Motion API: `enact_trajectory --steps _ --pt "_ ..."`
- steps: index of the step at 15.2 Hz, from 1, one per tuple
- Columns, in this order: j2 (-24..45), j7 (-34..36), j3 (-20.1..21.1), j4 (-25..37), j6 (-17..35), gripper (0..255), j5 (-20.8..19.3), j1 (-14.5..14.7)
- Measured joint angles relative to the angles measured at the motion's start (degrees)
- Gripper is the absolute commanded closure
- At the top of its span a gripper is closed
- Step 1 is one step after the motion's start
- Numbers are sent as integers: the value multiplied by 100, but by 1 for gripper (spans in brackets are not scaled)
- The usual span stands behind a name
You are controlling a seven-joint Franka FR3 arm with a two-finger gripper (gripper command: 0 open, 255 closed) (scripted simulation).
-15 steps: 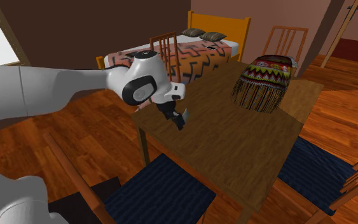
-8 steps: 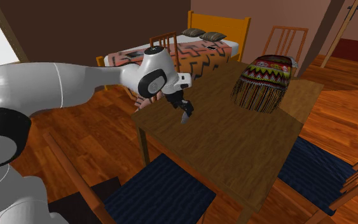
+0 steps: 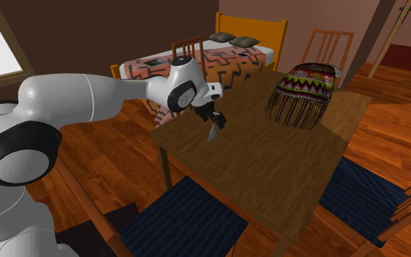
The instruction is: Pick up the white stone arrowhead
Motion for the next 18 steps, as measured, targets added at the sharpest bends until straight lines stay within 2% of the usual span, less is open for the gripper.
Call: enact_trajectory --steps 3,4,14,18 --pt "32 21 -4 -183 215 0 -21 0" --pt "38 23 -4 -203 242 255 -24 0" --pt "46 25 -5 -220 273 255 -27 -1" --pt "10 0 -1 -36 52 255 -3 -1"
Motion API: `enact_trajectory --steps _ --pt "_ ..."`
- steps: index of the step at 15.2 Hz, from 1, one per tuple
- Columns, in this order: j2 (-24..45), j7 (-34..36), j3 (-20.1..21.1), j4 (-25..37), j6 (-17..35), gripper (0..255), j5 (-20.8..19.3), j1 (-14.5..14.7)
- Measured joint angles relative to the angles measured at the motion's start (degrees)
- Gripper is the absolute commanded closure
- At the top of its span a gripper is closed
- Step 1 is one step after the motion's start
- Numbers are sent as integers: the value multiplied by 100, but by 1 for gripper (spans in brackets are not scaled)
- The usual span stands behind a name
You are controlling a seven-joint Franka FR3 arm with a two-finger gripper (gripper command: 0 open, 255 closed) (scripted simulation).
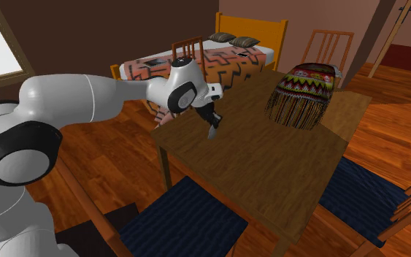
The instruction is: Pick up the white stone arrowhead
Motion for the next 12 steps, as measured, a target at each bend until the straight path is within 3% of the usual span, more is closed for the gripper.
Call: enact_trajectory --steps 12 --pt "-59 -76 11 810 -865 255 60 3"
